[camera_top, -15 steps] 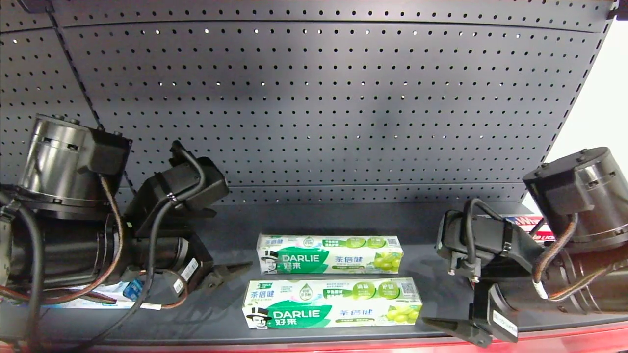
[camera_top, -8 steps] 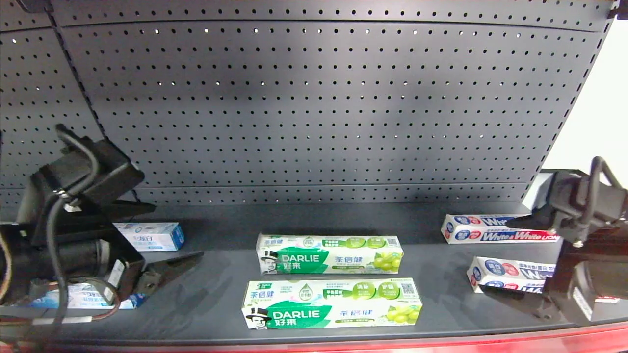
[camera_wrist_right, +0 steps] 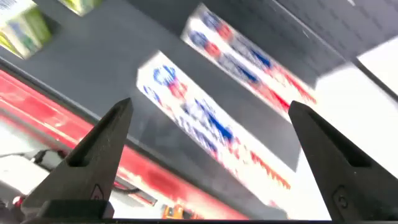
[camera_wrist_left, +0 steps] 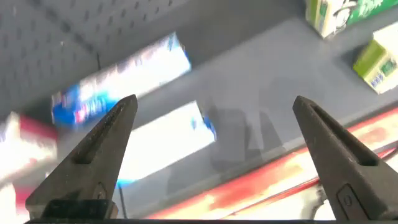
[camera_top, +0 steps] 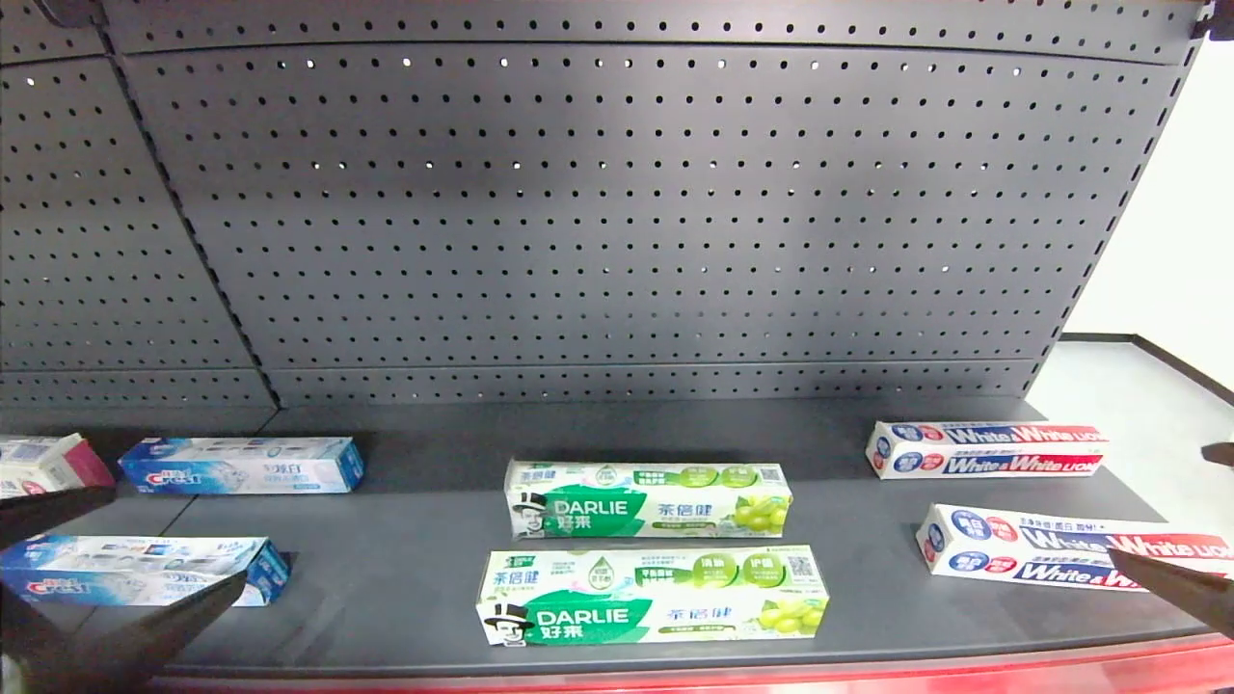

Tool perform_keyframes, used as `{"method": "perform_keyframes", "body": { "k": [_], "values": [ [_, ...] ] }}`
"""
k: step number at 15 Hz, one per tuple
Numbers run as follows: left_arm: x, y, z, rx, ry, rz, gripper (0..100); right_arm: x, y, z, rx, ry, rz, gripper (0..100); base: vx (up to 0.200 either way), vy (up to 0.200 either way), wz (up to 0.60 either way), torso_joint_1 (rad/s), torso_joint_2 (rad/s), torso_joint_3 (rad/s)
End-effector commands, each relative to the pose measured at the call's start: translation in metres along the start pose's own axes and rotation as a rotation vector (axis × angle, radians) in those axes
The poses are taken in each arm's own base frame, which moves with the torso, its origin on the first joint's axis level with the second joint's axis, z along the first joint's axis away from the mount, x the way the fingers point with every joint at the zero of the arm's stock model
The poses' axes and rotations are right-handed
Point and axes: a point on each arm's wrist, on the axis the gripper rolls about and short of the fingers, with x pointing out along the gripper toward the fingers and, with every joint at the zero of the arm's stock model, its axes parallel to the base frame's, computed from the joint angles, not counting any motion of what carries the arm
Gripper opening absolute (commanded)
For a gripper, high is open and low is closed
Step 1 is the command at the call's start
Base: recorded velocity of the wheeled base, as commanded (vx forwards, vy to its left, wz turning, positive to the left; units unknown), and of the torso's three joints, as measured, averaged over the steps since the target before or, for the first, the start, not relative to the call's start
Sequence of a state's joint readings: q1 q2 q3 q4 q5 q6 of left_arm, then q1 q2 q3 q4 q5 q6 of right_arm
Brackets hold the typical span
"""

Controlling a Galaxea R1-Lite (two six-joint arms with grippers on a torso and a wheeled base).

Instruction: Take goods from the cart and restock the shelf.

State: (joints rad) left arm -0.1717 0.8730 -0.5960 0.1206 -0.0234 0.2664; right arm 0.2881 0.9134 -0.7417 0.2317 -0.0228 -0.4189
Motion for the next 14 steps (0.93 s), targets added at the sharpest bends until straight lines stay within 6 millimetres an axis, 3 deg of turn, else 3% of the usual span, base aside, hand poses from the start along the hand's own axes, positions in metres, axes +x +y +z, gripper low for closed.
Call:
{"method": "perform_keyframes", "body": {
  "k": [1,3,4,7,9,12,14],
  "values": [
    [-0.029,-0.007,-0.026,-0.048,-0.074,0.047,100,-0.026,0.004,-0.025,0.042,-0.021,-0.103,100,0.0,0.0,0.0,0.0,0.0,0.0],
    [-0.04,-0.01,-0.04,-0.089,-0.1,0.115,100,-0.037,0.009,-0.04,0.07,-0.021,-0.166,100,0.0,0.0,0.0,0.0,0.0,0.0],
    [-0.048,-0.013,-0.055,-0.132,-0.114,0.183,100,-0.048,0.016,-0.053,0.106,-0.029,-0.227,100,0.0,0.0,0.0,0.0,0.0,0.0],
    [-0.062,-0.023,-0.101,-0.157,-0.158,0.307,100,-0.055,0.019,-0.061,0.191,-0.052,-0.295,100,0.0,0.0,0.0,0.0,0.0,0.0],
    [-0.065,-0.029,-0.121,-0.141,-0.197,0.318,100,-0.059,0.024,-0.069,0.262,-0.102,-0.376,100,0.0,0.0,0.0,0.0,0.0,0.0],
    [-0.06,-0.036,-0.148,-0.149,-0.226,0.312,100,-0.061,0.046,-0.104,0.34,-0.191,-0.415,100,0.0,0.0,0.0,0.0,0.0,0.0],
    [-0.057,-0.037,-0.15,-0.185,-0.253,0.321,100,-0.061,0.057,-0.123,0.377,-0.225,-0.434,100,0.0,0.0,0.0,0.0,0.0,0.0]
  ]
}}
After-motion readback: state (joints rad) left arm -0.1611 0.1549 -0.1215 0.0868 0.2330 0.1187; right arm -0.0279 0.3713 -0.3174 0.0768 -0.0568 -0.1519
